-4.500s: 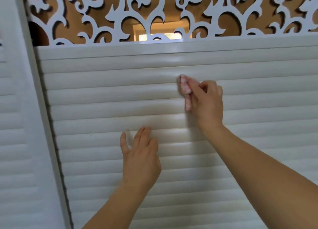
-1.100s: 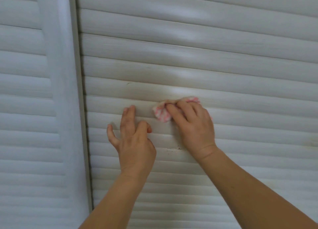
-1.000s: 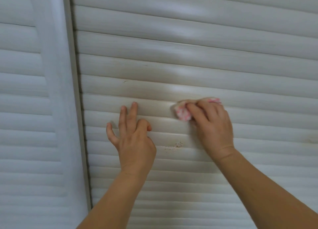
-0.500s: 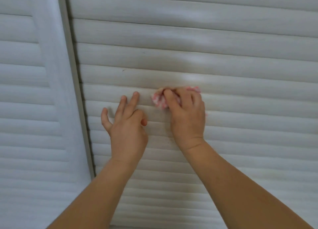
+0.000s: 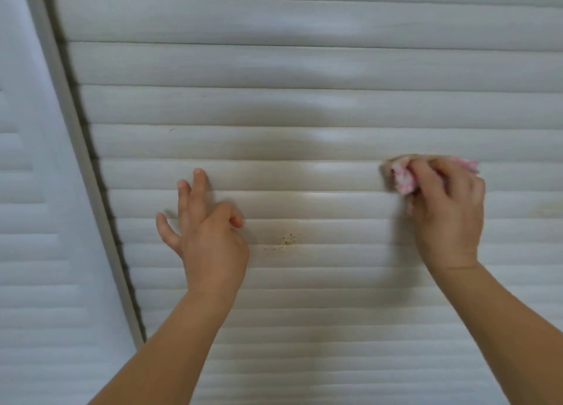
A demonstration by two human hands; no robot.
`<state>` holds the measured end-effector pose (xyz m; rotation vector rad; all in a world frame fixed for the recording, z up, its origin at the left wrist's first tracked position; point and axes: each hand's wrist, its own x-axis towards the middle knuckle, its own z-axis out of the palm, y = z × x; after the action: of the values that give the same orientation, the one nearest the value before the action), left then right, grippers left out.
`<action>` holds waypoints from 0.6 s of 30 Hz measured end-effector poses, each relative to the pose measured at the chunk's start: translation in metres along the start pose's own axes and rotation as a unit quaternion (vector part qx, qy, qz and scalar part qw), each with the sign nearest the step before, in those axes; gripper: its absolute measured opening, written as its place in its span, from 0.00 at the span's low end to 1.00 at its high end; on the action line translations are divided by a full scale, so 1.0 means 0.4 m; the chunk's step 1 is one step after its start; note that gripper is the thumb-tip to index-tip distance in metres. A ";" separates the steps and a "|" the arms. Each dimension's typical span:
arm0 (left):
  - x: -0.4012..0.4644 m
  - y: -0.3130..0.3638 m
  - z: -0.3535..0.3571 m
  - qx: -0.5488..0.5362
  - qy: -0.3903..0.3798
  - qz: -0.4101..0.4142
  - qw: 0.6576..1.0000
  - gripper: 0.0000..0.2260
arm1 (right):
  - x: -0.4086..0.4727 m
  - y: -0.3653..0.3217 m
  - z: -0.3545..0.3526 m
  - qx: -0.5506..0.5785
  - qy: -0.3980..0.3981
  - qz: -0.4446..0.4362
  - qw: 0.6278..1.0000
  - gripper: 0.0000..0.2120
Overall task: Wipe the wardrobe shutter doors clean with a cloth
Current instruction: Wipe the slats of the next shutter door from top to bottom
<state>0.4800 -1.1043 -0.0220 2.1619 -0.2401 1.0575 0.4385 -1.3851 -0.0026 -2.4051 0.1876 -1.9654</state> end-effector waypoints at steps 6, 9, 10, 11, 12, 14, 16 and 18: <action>0.002 -0.016 0.023 -0.038 0.026 0.019 0.999 0.15 | 0.006 -0.039 -0.007 -0.098 0.105 0.177 0.974 0.14; 0.002 -0.040 0.032 -0.041 0.033 0.050 0.997 0.15 | -0.042 -0.156 0.057 -0.017 0.133 0.187 0.973 0.13; 0.002 -0.047 0.033 -0.041 0.038 0.060 0.997 0.15 | -0.069 -0.206 0.075 0.028 0.127 0.164 0.978 0.13; 0.004 -0.062 0.034 -0.043 0.042 0.073 0.996 0.15 | -0.088 -0.265 0.086 0.035 0.120 0.137 0.983 0.13; 0.003 -0.069 0.034 -0.040 0.044 0.084 0.995 0.14 | -0.103 -0.305 0.098 0.066 0.095 0.113 0.987 0.14; 0.007 -0.087 0.034 -0.042 0.051 0.110 0.992 0.11 | -0.127 -0.385 0.113 0.071 0.054 0.027 0.996 0.15; 0.007 -0.101 0.028 -0.044 0.055 0.131 0.989 0.09 | -0.132 -0.423 0.104 0.052 0.018 -0.063 0.996 0.17; 0.009 -0.117 0.022 -0.049 0.055 0.150 0.986 0.09 | -0.115 -0.401 0.092 0.025 -0.014 -0.117 0.993 0.17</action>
<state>0.5086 -1.0756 -0.0473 2.0117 -0.5685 1.2998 0.4772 -1.2227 -0.0390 -2.5212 -0.1519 -1.9965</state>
